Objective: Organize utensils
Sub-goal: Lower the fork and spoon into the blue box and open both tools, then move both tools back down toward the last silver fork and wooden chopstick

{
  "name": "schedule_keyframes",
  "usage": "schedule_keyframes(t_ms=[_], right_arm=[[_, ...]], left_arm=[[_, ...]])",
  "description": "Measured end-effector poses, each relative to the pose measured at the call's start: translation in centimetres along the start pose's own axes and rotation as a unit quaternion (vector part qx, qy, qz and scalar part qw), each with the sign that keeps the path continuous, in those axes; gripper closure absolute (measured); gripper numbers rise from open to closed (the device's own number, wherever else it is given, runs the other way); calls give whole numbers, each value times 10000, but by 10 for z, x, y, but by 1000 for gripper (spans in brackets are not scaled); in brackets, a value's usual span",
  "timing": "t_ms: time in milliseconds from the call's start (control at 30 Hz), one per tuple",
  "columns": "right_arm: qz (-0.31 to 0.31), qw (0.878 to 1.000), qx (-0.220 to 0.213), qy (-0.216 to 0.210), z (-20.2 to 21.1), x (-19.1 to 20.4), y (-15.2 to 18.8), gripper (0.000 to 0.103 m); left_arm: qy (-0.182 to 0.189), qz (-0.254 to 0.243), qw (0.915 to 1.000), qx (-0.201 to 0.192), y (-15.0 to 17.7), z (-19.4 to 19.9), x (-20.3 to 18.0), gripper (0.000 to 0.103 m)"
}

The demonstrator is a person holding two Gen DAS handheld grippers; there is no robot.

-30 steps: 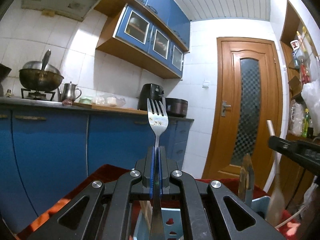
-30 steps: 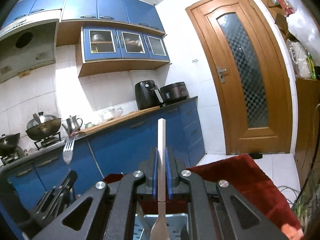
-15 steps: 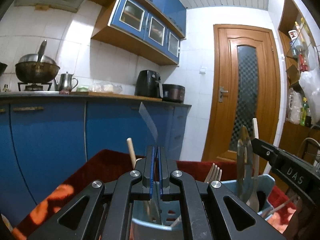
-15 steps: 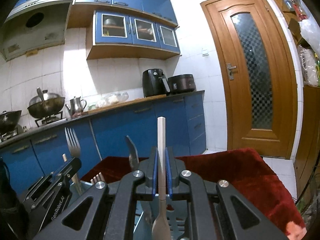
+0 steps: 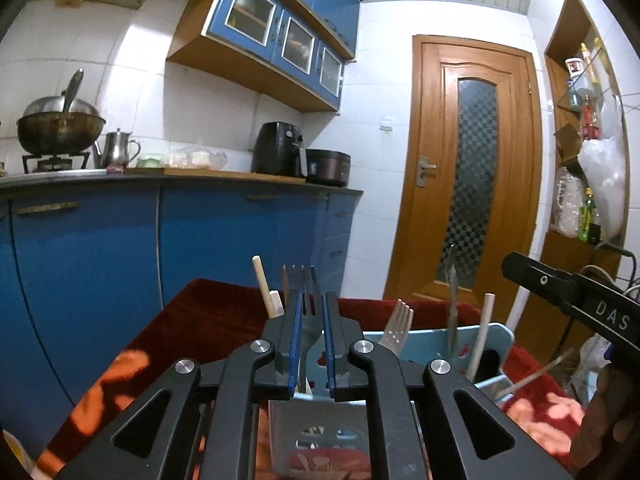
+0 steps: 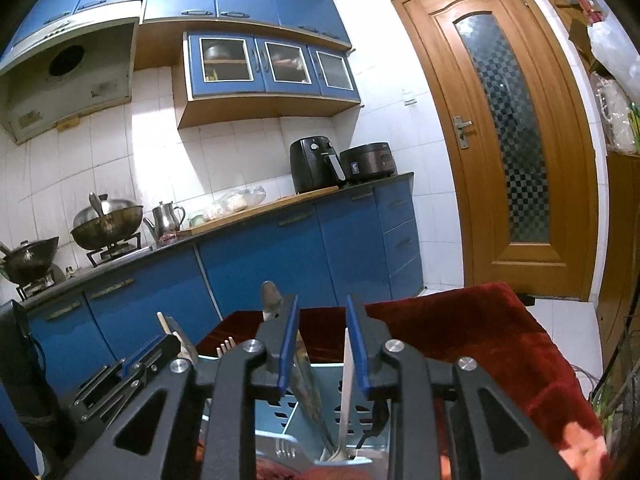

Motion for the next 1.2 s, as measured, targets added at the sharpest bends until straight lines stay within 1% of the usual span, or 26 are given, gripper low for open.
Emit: schedule_keyframes(t_ms=[133, 200, 367, 600, 867, 1033, 1200], right_arm=[[-82, 10000, 9, -29, 15, 2, -4, 76], [-98, 9999, 11, -43, 22, 3, -5, 76], [-79, 9999, 44, -122, 42, 11, -6, 76], [-244, 9993, 138, -242, 69, 17, -2, 76], [-376, 9987, 284, -187, 108, 21, 1, 76], [-470, 9977, 480, -120, 129, 24, 14, 76], [-593, 9954, 748, -76, 144, 25, 35, 76]], left_arm=[[190, 78, 9991, 359, 1, 4, 1, 93], [239, 85, 9986, 474, 2, 9, 2, 93], [325, -20, 9982, 497, -2, 28, 0, 93], [476, -195, 9968, 615, -4, 62, -7, 93], [654, -237, 9946, 770, -6, 98, -12, 93], [714, -290, 9931, 890, -2, 120, -14, 93], [775, -229, 9906, 1107, 9, 137, -13, 93]])
Point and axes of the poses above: each gripper's, at about its wrist camera, not at the fingertips, and z roughly against the way its jaws point, x to its left, y to its underside, the point moved 9 cm from there along -z, roughly the way its jaws point, and after that the axes turned 6 degrees about x, right-handed, at the moved point
